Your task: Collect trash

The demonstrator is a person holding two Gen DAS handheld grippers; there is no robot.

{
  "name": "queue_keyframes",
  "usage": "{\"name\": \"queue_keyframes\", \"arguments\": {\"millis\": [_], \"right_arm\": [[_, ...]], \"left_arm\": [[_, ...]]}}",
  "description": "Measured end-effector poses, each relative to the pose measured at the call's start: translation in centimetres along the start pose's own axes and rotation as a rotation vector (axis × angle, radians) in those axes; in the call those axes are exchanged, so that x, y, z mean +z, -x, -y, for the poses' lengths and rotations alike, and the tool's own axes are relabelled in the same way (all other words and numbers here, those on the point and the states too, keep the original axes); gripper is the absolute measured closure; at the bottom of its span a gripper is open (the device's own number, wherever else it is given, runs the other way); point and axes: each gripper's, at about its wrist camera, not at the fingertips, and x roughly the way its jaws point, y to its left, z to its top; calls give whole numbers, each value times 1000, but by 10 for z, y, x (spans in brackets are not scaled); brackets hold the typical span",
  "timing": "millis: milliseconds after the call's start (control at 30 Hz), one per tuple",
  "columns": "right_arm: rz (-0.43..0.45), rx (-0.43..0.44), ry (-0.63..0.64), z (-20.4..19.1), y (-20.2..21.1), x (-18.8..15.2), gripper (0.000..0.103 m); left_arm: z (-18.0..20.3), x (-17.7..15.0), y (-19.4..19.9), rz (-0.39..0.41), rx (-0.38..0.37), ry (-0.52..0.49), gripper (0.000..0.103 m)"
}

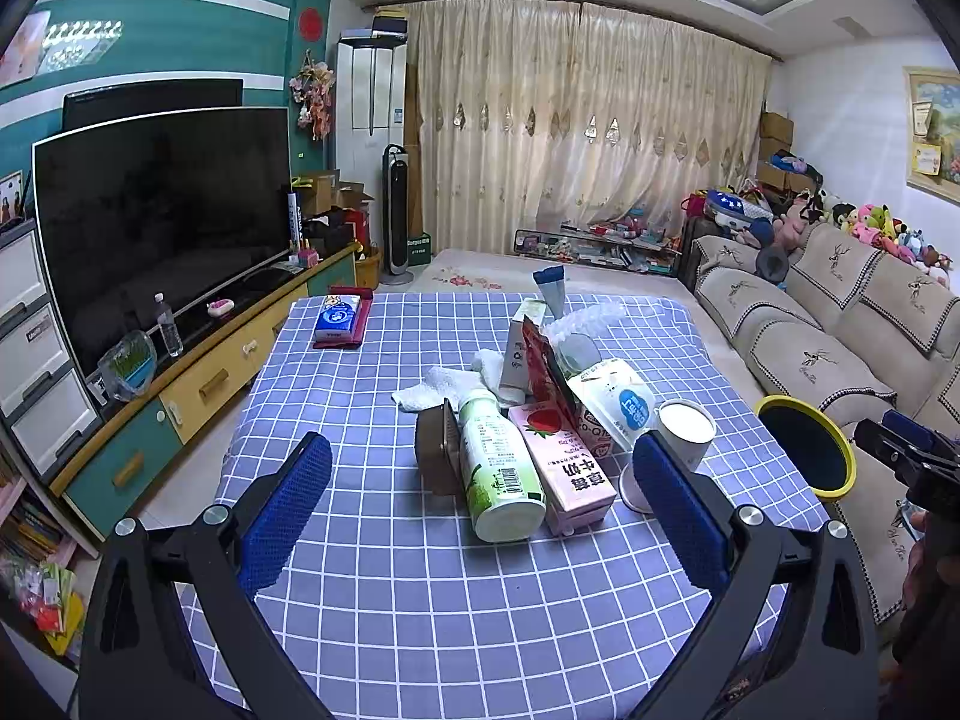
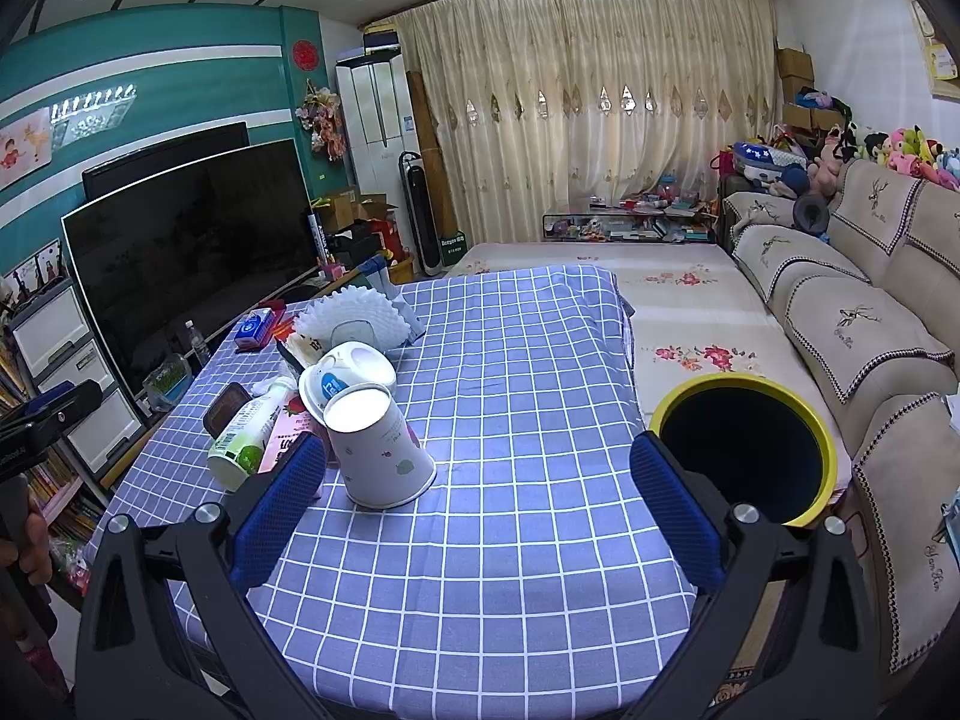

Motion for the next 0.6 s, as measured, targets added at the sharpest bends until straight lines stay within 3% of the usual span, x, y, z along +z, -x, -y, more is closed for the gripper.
{"name": "queue_keyframes", "arguments": {"millis": [600], "right_arm": [[-6, 3, -3, 1, -3, -5, 6]], "left_arm": [[2, -4, -7, -16, -3, 4, 4]]}}
